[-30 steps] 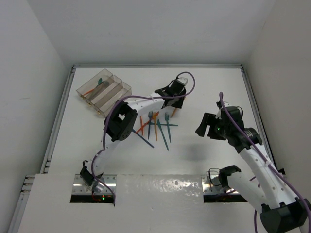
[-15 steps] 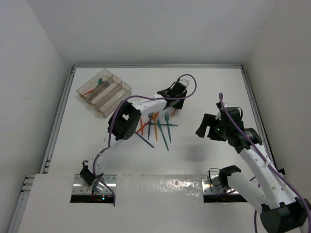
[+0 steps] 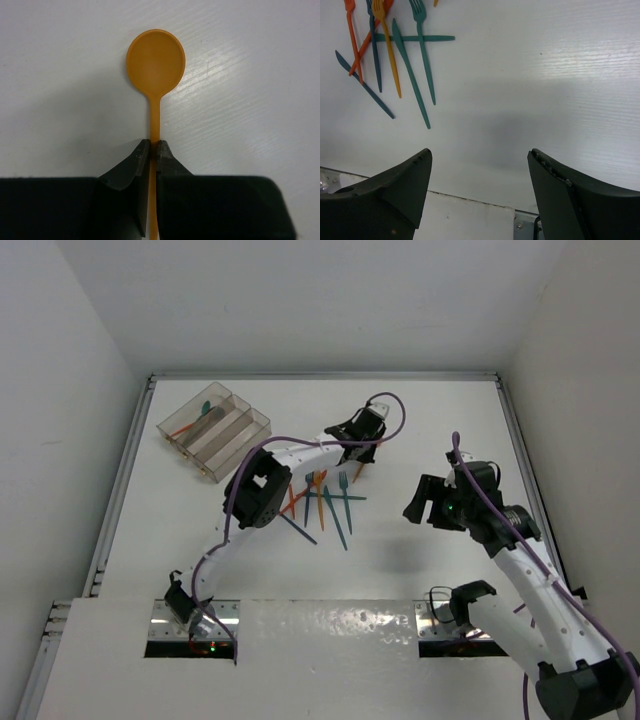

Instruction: Sort the eating utensils into containers

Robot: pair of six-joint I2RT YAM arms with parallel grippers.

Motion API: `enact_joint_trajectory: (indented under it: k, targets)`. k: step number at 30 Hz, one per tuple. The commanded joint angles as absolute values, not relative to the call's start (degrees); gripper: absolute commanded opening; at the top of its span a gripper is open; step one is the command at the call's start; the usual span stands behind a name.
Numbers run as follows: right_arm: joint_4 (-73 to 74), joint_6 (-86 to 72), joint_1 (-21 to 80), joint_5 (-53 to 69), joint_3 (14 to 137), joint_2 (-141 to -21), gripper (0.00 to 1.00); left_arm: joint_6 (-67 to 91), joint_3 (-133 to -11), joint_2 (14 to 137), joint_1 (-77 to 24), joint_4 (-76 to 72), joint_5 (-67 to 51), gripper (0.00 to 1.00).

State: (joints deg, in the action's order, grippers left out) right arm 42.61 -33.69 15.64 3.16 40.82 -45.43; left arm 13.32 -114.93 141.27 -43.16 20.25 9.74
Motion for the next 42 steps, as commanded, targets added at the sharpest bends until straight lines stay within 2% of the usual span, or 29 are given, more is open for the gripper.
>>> enact_joint_trajectory:
  k: [1,8,13,18,21,22,25,29,42]
  targets:
    - [42.2,-34.1,15.8,2.8,40.6,-44.6,0.77,11.6,-118.0,142.4,-43.4,21.4,9.5,0.00]
    - [42.5,-33.7,15.8,2.7,41.0,-43.6,0.77,8.6,-119.9,133.7,-39.6,12.5,6.0,0.00]
    - [42.2,-32.9,15.8,3.0,41.2,-43.3,0.77,3.3,-118.4,127.6,-32.2,12.7,3.3,0.00]
    - [40.7,-32.1,15.8,4.2,40.9,-43.8,0.77,-9.6,-109.1,118.1,-22.8,12.7,4.3,0.00]
    - [39.0,-31.7,15.8,5.8,40.4,-44.8,0.77,-13.4,-103.6,118.0,-16.9,13.3,4.8,0.00]
    - [38.7,-31.6,15.8,6.7,40.3,-45.2,0.77,-18.7,-102.4,112.3,-15.3,13.5,4.3,0.00]
    - [36.8,-31.5,15.8,7.9,40.2,-46.9,0.77,-24.0,-96.5,107.9,-8.4,13.3,2.4,0.00]
    - [34.5,-30.9,15.9,10.4,39.9,-49.3,0.77,-31.2,-92.5,105.5,-0.5,13.5,-1.6,0.00]
    - [31.8,-29.2,15.8,13.4,41.7,-56.7,0.77,-47.5,-90.4,111.3,5.5,15.5,-4.1,0.00]
